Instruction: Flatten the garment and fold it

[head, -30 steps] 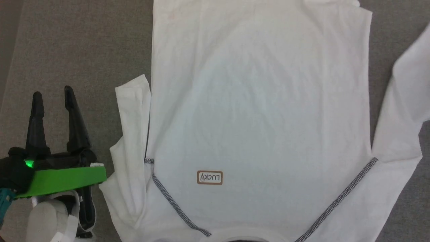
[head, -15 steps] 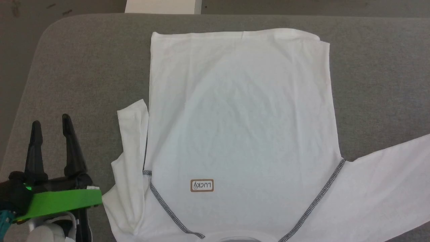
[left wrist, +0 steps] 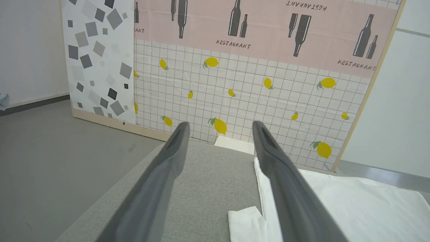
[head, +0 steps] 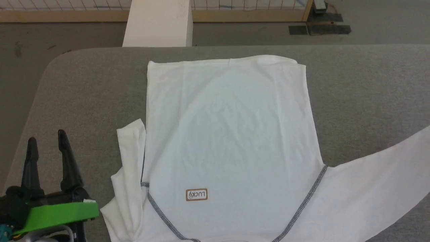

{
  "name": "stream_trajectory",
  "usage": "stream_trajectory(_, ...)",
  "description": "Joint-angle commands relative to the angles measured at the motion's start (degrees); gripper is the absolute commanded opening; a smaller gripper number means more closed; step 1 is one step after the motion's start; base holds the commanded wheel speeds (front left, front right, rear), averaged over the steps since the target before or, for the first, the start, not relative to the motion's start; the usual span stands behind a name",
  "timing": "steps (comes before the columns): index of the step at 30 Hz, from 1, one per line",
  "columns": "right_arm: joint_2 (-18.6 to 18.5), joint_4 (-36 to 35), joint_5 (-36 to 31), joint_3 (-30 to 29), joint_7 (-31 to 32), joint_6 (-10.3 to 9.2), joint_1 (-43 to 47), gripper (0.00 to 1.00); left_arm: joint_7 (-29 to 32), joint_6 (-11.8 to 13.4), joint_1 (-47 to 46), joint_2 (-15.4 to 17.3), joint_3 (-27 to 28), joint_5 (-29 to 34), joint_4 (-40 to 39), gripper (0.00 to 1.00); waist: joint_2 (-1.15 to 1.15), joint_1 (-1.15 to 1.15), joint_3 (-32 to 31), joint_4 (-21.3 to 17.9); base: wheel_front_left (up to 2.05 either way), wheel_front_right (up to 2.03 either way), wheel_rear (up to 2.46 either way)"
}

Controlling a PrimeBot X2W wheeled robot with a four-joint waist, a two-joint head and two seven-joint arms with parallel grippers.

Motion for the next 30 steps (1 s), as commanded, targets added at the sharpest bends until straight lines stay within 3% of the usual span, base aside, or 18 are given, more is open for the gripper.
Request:
stream_trajectory(1,-0.03,-2.49,3.36,3.08,0.43,-0.09,1.07,0.00,-0.25,0.33,0.95,-0.24,0.01,0.24,-0.24,1.00,0.00,0.00,-1.88,-0.66,0.00,0.00,0.00)
stream_trajectory(8,5.27,-18.45,17.98,19.87,7.82,-0.09,3.08,0.00,-0.25,0.84,2.41,-0.25,-0.91,-0.41,-0.65,1.00,0.00,0.00,-3.65,-0.08,0.00,0.00,0.00)
stream_trajectory(14,9.54,-25.74,22.51,33.99,11.47,-0.09,2.18,0.00,-0.25,0.76,2.76,-0.25,-1.65,-0.80,-0.04,1.00,0.00,0.00,-3.11,1.51,0.00,0.00,0.00)
stream_trajectory(19,14.00,-22.13,23.54,44.00,8.39,-0.09,-1.22,0.00,-0.25,0.88,2.36,-0.25,-2.48,-1.02,0.66,1.00,0.00,0.00,-2.56,3.80,0.00,0.00,0.00)
stream_trajectory(24,19.96,-13.89,23.48,52.35,2.43,-0.09,-5.21,0.00,-0.25,0.52,1.59,-0.25,-3.67,-1.14,1.63,1.00,0.00,0.00,-1.52,6.85,0.00,0.00,0.00)
stream_trajectory(30,24.76,-4.25,23.85,56.95,-3.68,-0.09,-9.50,0.00,-0.25,0.44,0.52,-0.26,-5.13,-1.43,2.56,1.00,0.00,0.00,0.21,10.54,0.00,0.00,0.00)
